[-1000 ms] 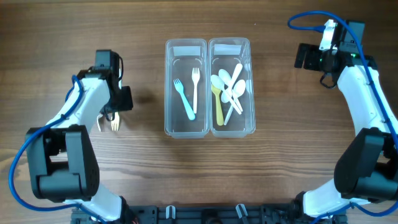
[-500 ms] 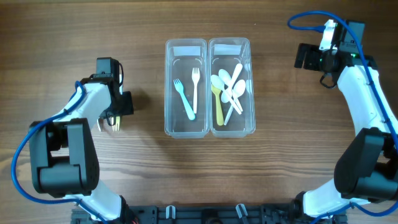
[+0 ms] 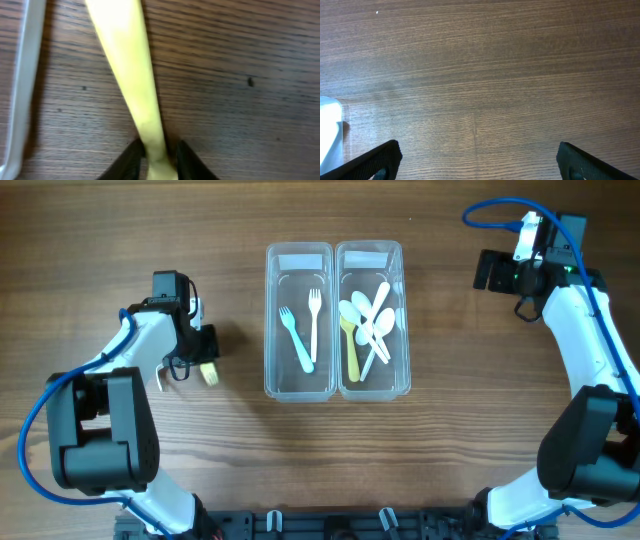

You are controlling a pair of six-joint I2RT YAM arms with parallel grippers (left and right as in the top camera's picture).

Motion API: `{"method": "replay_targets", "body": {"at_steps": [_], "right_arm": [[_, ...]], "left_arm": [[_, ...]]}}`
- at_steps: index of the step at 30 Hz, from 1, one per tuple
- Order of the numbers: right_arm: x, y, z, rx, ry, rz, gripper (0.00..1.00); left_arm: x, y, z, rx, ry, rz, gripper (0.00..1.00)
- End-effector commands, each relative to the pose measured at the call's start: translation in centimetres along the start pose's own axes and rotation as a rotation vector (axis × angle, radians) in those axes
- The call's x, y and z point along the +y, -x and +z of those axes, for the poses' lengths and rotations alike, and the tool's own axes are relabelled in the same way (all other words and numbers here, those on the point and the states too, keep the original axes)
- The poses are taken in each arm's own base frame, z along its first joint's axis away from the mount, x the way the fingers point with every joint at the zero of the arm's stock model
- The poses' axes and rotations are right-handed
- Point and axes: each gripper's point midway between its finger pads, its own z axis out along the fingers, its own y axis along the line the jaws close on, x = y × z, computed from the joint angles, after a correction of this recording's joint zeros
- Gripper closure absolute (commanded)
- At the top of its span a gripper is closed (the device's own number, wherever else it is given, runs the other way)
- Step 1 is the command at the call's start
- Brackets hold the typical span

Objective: Pack container
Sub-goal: 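Move the left gripper to the yellow fork and grasp it, then lower the yellow fork into the left container and open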

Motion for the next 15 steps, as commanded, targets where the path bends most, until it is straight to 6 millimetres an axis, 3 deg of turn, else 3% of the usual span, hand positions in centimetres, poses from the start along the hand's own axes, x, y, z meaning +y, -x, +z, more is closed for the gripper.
{"method": "replay_targets", "body": {"at_steps": [1,4,9,11,15], "right_arm": [[0.1,0.5,-0.6,-0.017,-0.001,-0.014,0.0],[0.1,0.5,-0.6,-0.017,-0.001,-0.014,0.0],[0.1,0.5,-0.6,-0.017,-0.001,-0.014,0.0],[0.1,0.5,-0.6,-0.017,-0.001,-0.014,0.0],[0.1,0.5,-0.6,-0.017,-0.001,-0.014,0.0]], "left_arm": [[-2.2,-3.1,2.3,0.129,-0.132,-0.006,0.86],[-2.2,-3.5,2.0,0.143,-0.133,-0.012,0.96],[-2.5,-2.7,0.4,0.117,-0.142,-0.024,0.96],[-3.1,-1.2,-1.7,0.068,-0.165,-0.018,0.96],[-4.4,2.8,-8.6,-0.108,-0.218,-0.018,0.96]]}}
